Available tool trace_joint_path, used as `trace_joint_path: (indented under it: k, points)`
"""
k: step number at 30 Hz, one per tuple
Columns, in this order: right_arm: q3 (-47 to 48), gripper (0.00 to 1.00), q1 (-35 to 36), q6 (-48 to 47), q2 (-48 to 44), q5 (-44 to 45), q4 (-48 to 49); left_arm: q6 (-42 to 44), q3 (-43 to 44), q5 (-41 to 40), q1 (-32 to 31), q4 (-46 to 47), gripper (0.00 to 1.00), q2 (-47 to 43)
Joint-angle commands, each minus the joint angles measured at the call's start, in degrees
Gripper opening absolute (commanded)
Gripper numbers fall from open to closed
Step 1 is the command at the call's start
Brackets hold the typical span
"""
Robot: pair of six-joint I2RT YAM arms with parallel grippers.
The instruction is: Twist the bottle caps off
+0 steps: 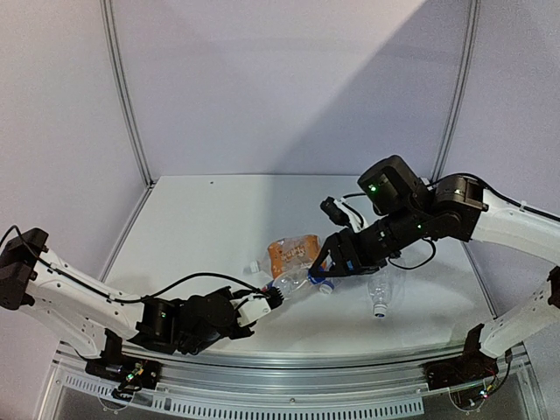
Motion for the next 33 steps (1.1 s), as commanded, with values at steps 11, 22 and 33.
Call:
trace_joint_path:
  k: [11, 22, 33]
  points:
    - [-1.96, 0.52, -1.71, 1.94, 2.02, -4.04, 3.68, -0.5, 0.43, -0.17, -0.91, 1.16, 0.0, -2.15]
    - [-3.02, 0.4, -2.8, 1.86, 2.25, -6.05, 5.58, -0.4, 0.3, -0.02, -1.08, 1.16, 0.0, -2.24]
    - [-3.03, 0.37, -3.44, 1.38, 1.47, -6.27, 4.89, -0.39, 0.34, -0.02, -1.11, 1.16, 0.0, -2.16]
